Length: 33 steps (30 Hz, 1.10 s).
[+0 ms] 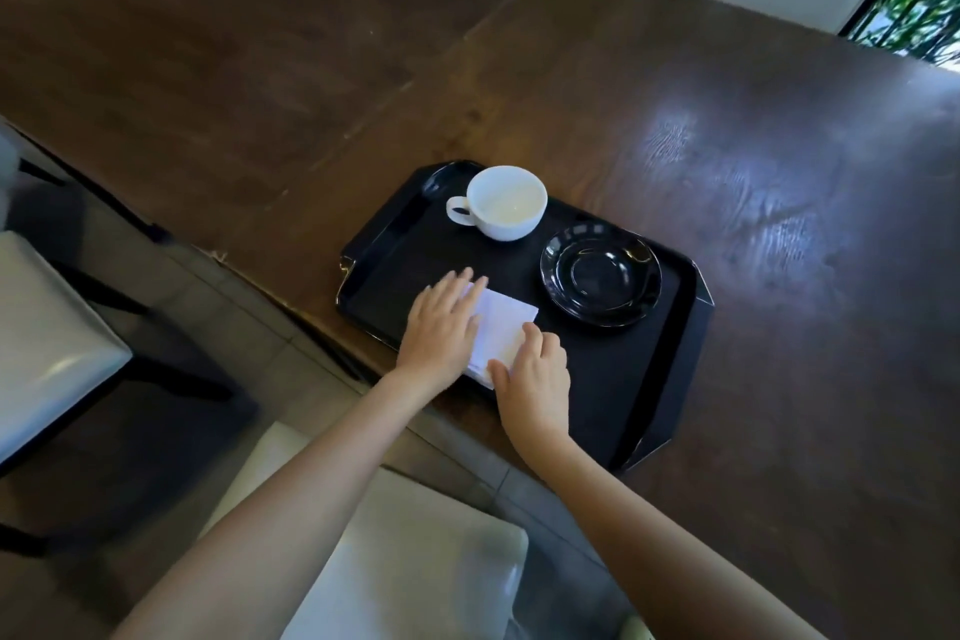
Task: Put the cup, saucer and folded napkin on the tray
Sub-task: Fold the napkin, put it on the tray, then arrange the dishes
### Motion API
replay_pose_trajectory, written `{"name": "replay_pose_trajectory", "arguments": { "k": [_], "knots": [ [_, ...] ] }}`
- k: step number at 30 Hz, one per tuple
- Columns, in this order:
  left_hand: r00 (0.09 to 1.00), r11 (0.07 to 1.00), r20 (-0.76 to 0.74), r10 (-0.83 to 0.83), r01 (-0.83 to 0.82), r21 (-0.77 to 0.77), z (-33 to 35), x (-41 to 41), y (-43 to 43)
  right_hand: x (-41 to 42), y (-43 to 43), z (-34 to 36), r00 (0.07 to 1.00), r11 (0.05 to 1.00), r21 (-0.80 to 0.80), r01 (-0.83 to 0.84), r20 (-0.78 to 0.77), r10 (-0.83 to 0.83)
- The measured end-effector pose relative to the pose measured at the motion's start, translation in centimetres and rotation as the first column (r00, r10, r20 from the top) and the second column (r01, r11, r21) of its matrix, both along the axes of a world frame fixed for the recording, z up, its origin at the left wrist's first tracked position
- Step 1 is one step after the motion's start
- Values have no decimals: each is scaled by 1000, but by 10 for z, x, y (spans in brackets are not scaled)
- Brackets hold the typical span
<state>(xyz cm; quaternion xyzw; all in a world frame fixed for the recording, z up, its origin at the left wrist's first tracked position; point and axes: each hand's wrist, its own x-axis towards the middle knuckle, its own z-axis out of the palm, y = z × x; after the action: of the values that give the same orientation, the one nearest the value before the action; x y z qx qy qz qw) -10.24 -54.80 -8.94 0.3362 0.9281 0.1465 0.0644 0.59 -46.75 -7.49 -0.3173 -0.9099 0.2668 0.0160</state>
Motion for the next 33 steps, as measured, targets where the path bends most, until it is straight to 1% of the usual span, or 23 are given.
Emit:
{"name": "replay_pose_trajectory", "arguments": {
  "k": [2,4,6,8,10,13,17,20,22,23,24,25,26,27,28,29,30,31,33],
  "knots": [
    [993,984,-17,-113,110,-137,-7,2,3,1,-6,-5,999,997,71,-36,26,34],
    [987,965,-2,-161,157,-210,-12,-1,0,3,-11,-8,998,994,86,-63,34,61],
    [980,954,21,-199,199,-223,-13,-7,-6,5,-13,-10,996,990,112,-85,38,81],
    [972,944,33,-231,233,-236,-12,-12,-10,9,-12,-12,994,980,170,-104,31,101],
    [970,938,31,-241,241,-250,-13,-12,-11,14,-9,-15,982,962,201,-184,79,171],
    [969,931,42,-243,246,-269,-15,-11,-11,18,0,-23,943,934,185,-306,190,272],
    [964,917,82,-252,265,-298,-14,-13,-10,19,8,-24,925,925,156,-348,221,311],
    [963,901,118,-244,270,-339,-8,-14,-7,20,14,-17,912,923,75,-378,199,358],
    [961,908,147,-235,271,-318,1,-16,-4,18,23,-8,919,925,-43,-377,110,380],
    [963,930,156,-222,257,-262,6,-17,-2,18,32,-1,936,933,-97,-347,32,351],
    [967,964,178,-185,213,-157,13,-17,2,18,44,7,956,949,-117,-291,-56,287],
    [966,992,228,-120,126,-14,19,-16,7,17,60,13,970,972,-93,-214,-135,201],
    [950,991,308,-45,4,132,25,-15,15,17,79,19,976,991,-47,-124,-188,113],
    [916,960,402,16,-126,249,31,-14,24,15,99,25,977,999,-14,-40,-208,36],
    [867,915,496,57,-244,321,37,-13,35,12,118,29,981,1000,-2,28,-191,-27],
    [810,876,580,86,-339,343,41,-12,47,8,137,33,987,997,-6,73,-142,-73],
    [761,856,641,103,-396,332,44,-11,60,2,153,35,992,995,-10,96,-76,-97],
    [730,860,673,119,-414,297,47,-11,72,-3,166,35,995,995,-3,96,-13,-96],
    [710,881,687,154,-413,229,48,-8,94,-11,181,33,995,999,9,48,83,-49]
  ]
}}
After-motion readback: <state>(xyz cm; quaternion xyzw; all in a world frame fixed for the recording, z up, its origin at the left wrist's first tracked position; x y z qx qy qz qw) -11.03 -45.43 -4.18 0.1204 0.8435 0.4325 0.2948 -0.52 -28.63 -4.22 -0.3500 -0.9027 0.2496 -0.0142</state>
